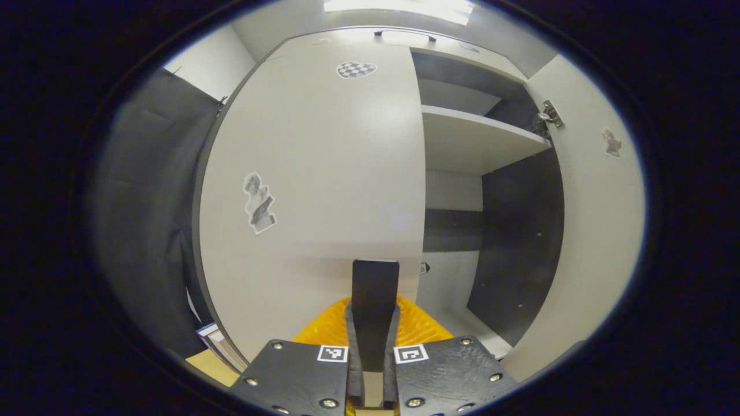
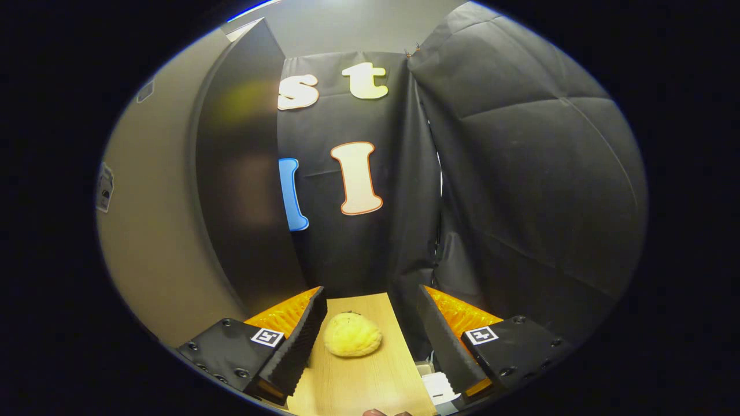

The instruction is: Open the right door of the double-door shoe cabinet with the right hand, and open the left door with the left hand.

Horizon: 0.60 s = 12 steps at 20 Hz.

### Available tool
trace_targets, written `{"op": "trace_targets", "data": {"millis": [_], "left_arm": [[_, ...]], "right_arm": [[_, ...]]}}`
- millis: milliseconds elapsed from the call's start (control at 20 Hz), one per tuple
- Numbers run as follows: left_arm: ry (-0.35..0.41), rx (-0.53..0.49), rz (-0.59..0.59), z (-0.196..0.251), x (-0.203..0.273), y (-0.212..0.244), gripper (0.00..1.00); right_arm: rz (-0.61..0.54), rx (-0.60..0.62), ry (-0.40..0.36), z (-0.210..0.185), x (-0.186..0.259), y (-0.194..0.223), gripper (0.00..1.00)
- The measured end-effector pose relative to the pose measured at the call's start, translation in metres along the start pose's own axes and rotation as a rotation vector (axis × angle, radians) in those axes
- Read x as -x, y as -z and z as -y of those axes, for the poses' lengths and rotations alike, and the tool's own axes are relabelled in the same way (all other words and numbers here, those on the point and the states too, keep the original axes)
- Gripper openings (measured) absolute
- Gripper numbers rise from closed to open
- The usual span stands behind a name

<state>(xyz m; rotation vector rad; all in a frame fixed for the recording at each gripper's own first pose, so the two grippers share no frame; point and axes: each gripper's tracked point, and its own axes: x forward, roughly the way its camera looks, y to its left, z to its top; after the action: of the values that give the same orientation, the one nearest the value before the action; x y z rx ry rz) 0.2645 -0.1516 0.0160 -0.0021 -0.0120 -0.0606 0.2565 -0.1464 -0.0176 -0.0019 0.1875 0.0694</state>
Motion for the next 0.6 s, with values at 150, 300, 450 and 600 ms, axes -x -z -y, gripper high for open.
{"op": "trace_targets", "data": {"millis": [150, 300, 450, 600], "left_arm": [[0.01, 0.008, 0.006, -0.001, -0.001, 0.001, 0.14], [0.022, 0.015, 0.003, -0.001, 0.002, 0.001, 0.14], [0.03, 0.021, 0.014, 0.0, 0.002, 0.0, 0.14], [0.058, 0.047, 0.007, 0.002, 0.003, -0.001, 0.14]], "right_arm": [[0.032, -0.017, 0.02, -0.001, -0.001, -0.013, 0.92], [0.039, -0.047, 0.036, -0.003, 0.011, -0.014, 0.92], [0.031, -0.03, 0.076, -0.002, 0.026, -0.011, 0.98], [0.034, -0.035, 0.113, -0.007, 0.049, -0.013, 0.98]]}}
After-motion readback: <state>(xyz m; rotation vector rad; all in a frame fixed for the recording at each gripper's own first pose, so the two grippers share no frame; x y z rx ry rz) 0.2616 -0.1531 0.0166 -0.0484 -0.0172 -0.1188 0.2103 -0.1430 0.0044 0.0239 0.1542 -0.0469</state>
